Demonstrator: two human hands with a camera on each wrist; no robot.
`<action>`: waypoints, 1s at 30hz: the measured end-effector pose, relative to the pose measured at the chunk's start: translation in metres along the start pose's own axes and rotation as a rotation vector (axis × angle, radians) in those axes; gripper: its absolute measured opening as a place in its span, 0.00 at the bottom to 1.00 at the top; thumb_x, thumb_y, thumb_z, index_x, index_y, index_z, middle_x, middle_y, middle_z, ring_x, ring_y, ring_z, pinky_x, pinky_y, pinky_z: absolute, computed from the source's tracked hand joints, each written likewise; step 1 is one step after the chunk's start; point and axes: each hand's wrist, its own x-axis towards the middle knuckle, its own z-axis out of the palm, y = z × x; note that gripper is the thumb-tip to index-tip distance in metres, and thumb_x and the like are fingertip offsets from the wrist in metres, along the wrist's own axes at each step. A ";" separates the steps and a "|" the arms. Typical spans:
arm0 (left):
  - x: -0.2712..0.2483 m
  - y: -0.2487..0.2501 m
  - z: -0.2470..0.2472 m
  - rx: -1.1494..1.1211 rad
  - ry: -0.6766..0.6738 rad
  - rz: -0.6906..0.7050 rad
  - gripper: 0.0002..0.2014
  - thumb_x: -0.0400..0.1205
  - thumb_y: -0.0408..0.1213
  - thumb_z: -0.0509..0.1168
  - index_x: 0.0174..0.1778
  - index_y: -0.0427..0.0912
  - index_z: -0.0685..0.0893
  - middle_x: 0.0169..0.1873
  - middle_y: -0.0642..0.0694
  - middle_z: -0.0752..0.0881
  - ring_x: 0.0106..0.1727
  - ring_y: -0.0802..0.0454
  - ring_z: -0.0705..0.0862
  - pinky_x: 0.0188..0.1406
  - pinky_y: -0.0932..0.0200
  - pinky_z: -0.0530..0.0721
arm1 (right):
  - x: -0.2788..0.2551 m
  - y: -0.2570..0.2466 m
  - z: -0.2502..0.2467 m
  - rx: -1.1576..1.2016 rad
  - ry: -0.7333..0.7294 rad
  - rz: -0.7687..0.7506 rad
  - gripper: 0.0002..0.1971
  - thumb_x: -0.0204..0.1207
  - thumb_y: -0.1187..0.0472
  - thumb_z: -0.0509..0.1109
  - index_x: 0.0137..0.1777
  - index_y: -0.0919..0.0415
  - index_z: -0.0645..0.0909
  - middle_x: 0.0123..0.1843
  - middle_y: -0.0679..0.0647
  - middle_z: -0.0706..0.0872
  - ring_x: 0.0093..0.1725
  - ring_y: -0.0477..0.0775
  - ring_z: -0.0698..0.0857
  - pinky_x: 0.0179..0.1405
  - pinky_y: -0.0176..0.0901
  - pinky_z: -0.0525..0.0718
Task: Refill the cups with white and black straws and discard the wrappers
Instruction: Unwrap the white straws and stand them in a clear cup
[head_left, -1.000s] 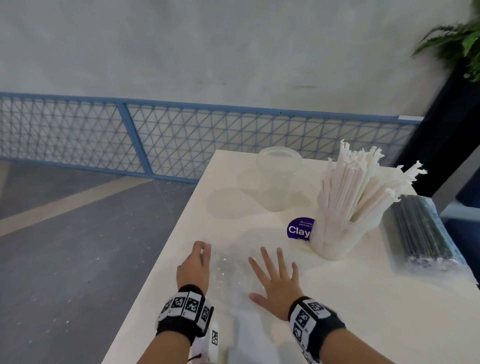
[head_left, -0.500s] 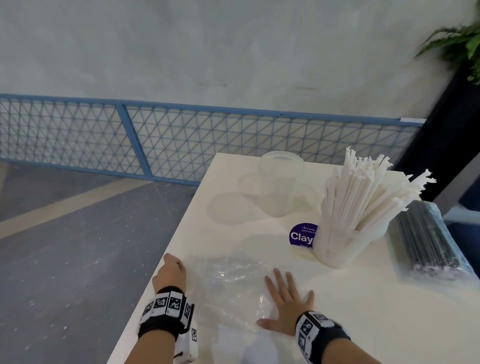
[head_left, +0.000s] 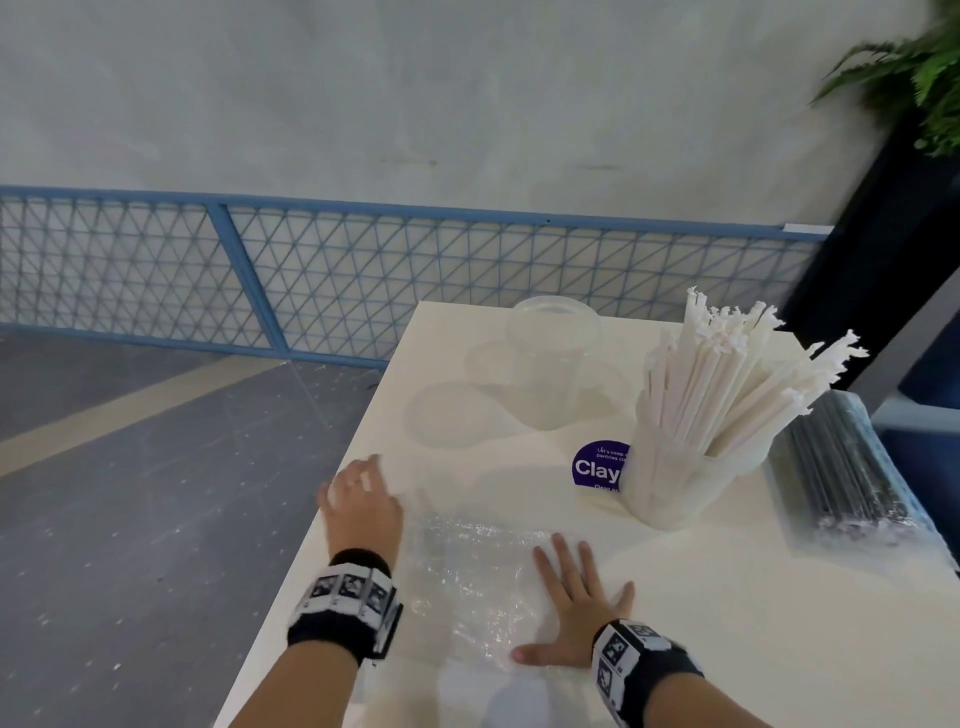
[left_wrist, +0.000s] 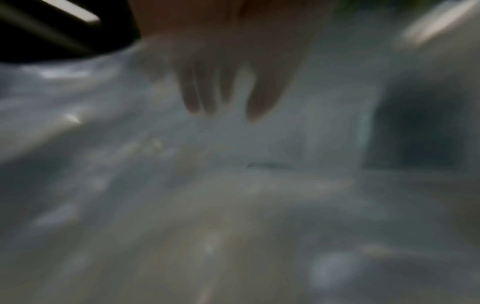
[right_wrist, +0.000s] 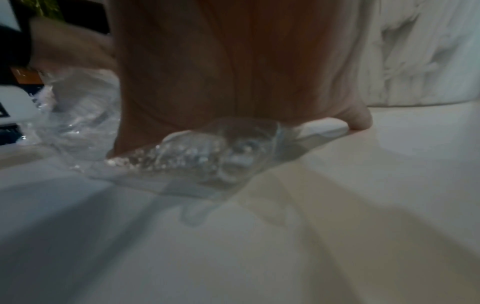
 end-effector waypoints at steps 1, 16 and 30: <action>-0.010 0.015 -0.003 0.095 -0.120 0.152 0.32 0.78 0.42 0.66 0.77 0.40 0.65 0.77 0.35 0.67 0.77 0.34 0.66 0.74 0.32 0.60 | 0.000 0.000 0.000 -0.002 -0.002 0.003 0.72 0.25 0.14 0.39 0.76 0.40 0.22 0.72 0.42 0.14 0.78 0.55 0.22 0.68 0.86 0.41; -0.037 -0.030 0.032 0.274 -0.985 0.342 0.65 0.40 0.87 0.36 0.72 0.64 0.22 0.71 0.50 0.16 0.77 0.42 0.22 0.74 0.26 0.34 | -0.010 0.029 0.000 -0.030 -0.024 -0.002 0.70 0.31 0.14 0.49 0.73 0.39 0.19 0.72 0.41 0.14 0.78 0.54 0.23 0.68 0.85 0.42; 0.023 0.171 -0.075 -0.441 -0.654 0.408 0.61 0.62 0.53 0.80 0.81 0.45 0.46 0.80 0.44 0.59 0.78 0.48 0.64 0.77 0.53 0.66 | -0.072 0.089 -0.072 0.806 1.163 0.004 0.24 0.63 0.56 0.81 0.53 0.56 0.71 0.52 0.50 0.75 0.50 0.54 0.84 0.46 0.37 0.79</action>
